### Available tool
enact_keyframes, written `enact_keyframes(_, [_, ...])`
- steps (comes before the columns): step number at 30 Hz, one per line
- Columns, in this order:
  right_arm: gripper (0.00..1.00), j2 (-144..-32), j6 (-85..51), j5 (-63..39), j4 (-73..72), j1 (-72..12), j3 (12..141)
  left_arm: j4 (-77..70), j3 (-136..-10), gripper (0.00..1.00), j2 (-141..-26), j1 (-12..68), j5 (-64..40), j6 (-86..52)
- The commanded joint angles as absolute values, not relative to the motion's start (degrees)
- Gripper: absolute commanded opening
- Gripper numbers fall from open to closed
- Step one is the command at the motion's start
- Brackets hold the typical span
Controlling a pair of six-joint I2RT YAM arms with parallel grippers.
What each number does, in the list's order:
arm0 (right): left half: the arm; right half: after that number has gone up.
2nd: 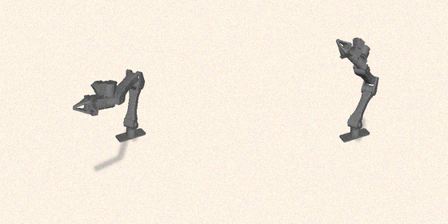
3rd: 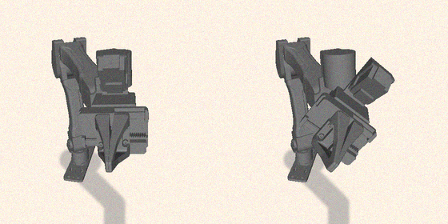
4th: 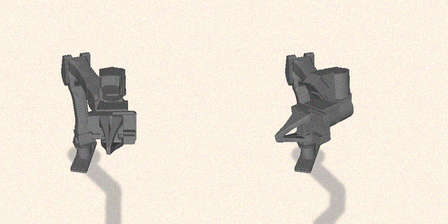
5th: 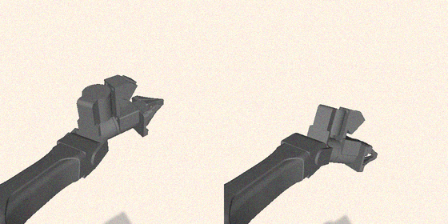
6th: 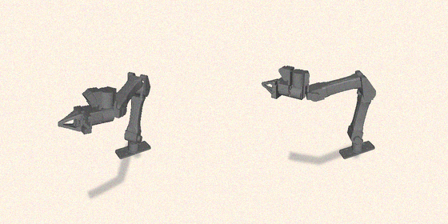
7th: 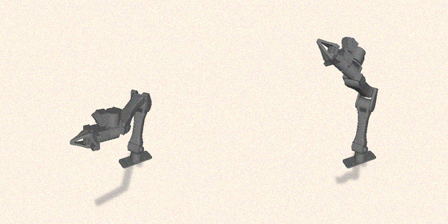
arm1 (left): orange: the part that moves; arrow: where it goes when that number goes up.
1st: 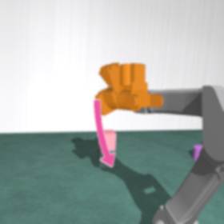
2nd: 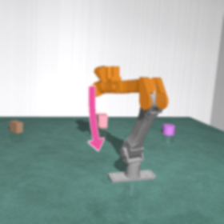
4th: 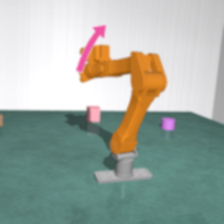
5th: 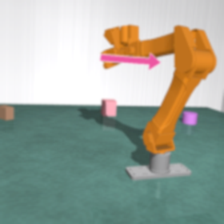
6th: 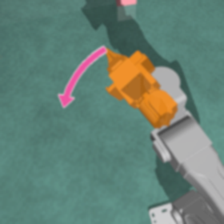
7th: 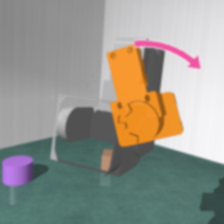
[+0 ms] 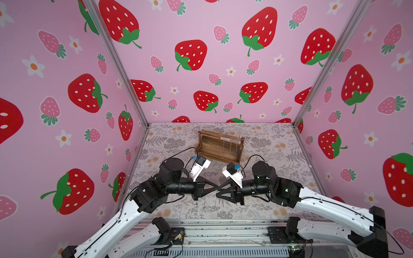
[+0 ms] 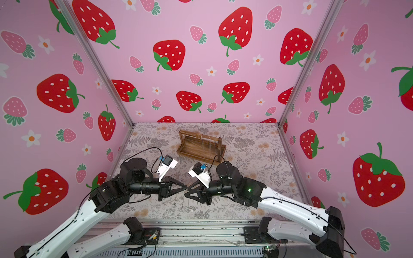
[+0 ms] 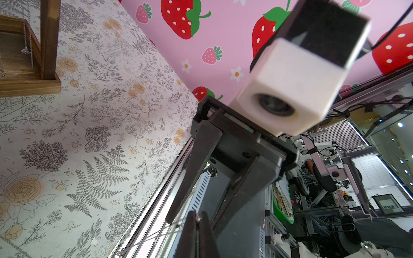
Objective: Take the necklace off the jewelry display stand
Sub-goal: Place the necklace at the center of the board.
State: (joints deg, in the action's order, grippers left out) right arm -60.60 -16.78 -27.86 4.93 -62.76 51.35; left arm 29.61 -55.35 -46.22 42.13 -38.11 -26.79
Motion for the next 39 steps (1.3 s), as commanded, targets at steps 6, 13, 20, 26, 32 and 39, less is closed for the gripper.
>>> enact_keyframes(6, [0.32, -62.08, -16.35, -28.39, 3.45, -63.28, 52.99, 28.09, -56.29, 0.00, -46.14, 42.47, -38.67, -26.72])
enact_keyframes(13, [0.30, -61.96, -15.70, -27.77, 3.52, -63.33, 53.57, 27.99, -56.15, 0.00, -46.05, 42.45, -38.60, -26.72])
enact_keyframes(20, [0.30, -62.06, -15.29, -27.77, 3.89, -63.28, 54.05, 27.58, -55.74, 0.00, -46.21, 42.50, -38.72, -27.06])
enact_keyframes(26, [0.27, -62.12, -14.79, -27.43, 4.69, -63.28, 54.64, 27.66, -55.82, 0.00, -46.41, 42.56, -38.69, -26.81])
enact_keyframes(32, [0.00, -62.05, -14.85, -26.75, 4.92, -63.28, 54.33, 27.68, -56.06, 0.00, -46.33, 42.56, -38.50, -26.72])
enact_keyframes(39, [0.00, -61.26, -15.52, -25.53, 5.14, -63.37, 53.45, 30.72, -57.42, 0.26, -46.02, 42.58, -36.60, -25.01])
